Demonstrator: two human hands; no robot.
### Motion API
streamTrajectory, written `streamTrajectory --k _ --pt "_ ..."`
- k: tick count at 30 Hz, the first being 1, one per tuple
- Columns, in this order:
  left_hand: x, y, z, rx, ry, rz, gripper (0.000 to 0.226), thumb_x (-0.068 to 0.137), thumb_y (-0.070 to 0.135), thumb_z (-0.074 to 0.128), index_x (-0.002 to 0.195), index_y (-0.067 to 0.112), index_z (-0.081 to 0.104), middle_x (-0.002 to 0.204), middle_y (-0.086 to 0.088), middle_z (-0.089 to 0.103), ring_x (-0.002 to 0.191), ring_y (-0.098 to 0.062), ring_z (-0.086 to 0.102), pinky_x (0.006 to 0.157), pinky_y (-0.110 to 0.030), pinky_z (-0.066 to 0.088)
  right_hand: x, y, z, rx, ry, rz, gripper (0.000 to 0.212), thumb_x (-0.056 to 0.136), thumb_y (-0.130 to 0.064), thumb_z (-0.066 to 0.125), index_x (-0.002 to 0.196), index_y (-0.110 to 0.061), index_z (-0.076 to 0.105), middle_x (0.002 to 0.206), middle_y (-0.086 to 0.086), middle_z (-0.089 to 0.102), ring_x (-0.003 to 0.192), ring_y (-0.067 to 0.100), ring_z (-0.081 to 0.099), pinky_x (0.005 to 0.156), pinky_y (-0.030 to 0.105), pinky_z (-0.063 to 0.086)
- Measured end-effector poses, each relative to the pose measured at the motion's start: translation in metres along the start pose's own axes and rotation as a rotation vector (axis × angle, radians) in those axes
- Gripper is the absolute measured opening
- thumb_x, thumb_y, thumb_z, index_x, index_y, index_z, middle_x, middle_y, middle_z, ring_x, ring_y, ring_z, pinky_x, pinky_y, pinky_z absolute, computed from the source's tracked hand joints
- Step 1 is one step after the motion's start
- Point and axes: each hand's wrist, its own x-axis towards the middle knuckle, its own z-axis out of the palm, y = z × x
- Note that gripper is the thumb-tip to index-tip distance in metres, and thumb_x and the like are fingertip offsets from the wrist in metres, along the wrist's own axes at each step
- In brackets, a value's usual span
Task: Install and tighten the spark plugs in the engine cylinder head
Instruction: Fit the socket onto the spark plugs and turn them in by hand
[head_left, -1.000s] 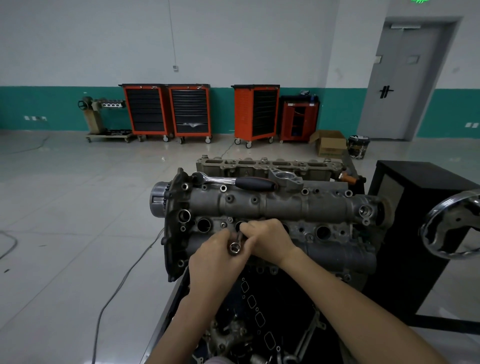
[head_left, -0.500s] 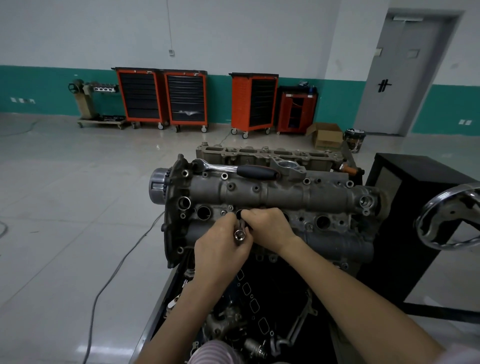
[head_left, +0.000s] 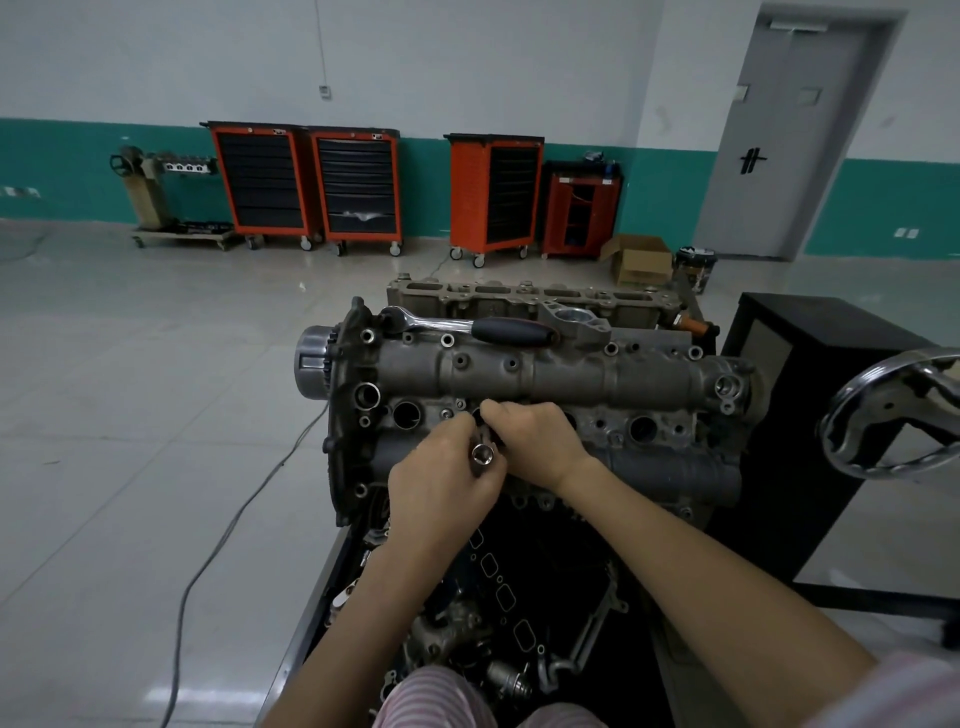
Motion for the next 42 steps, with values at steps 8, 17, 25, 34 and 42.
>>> streamTrajectory --k 8,17,25,34,42 --pt "0.0002 0.0018 0.0036 0.133 0.029 -0.037 0.041 0.089 0.056 0.042 0.076 0.020 0.059 0.067 0.005 0.058 0.070 -0.018 0.058 0.051 -0.028 0.029 -0.0007 0.0043 0.0017 -0.043 0.009 -0.012 0.025 0.070 -0.022 0.041 0.053 -0.011 0.056 0.044 0.001 0.054 0.034 0.020 0.051 0.034 0.016 0.031" --pt "0.0015 0.0021 0.0010 0.031 0.016 -0.055 0.039 0.084 0.048 0.051 0.062 0.027 0.027 0.058 0.011 0.041 0.052 -0.005 0.039 0.045 -0.023 0.021 -0.0023 0.0041 0.0046 -0.017 -0.011 -0.012 0.031 0.049 -0.009 0.080 0.067 -0.003 0.056 0.050 0.005 0.058 0.035 0.023 0.054 0.035 0.016 0.030" --pt "0.0004 0.0032 0.0031 0.084 0.071 -0.029 0.036 0.089 0.043 0.050 0.063 0.021 0.037 0.058 0.007 0.045 0.061 -0.019 0.054 0.048 -0.029 0.024 -0.0022 0.0067 0.0063 -0.023 0.058 -0.047 0.023 0.073 -0.020 0.043 0.054 -0.011 0.054 0.046 0.002 0.053 0.035 0.021 0.051 0.033 0.018 0.032" --pt "0.0031 0.0014 0.0028 0.056 0.010 -0.071 0.035 0.082 0.059 0.043 0.066 0.028 0.043 0.056 0.012 0.042 0.054 -0.006 0.040 0.046 -0.021 0.022 -0.0037 0.0065 0.0075 -0.075 0.042 -0.047 0.015 0.058 -0.012 0.072 0.057 -0.010 0.057 0.047 0.001 0.055 0.035 0.020 0.052 0.033 0.018 0.032" --pt "0.0030 0.0036 0.0042 0.027 0.041 -0.074 0.035 0.084 0.041 0.050 0.061 0.026 0.028 0.058 0.010 0.039 0.054 -0.009 0.042 0.045 -0.023 0.020 -0.0027 0.0056 0.0061 -0.050 0.049 0.001 0.019 0.067 -0.024 0.049 0.064 -0.007 0.056 0.050 0.003 0.057 0.037 0.022 0.055 0.034 0.017 0.032"
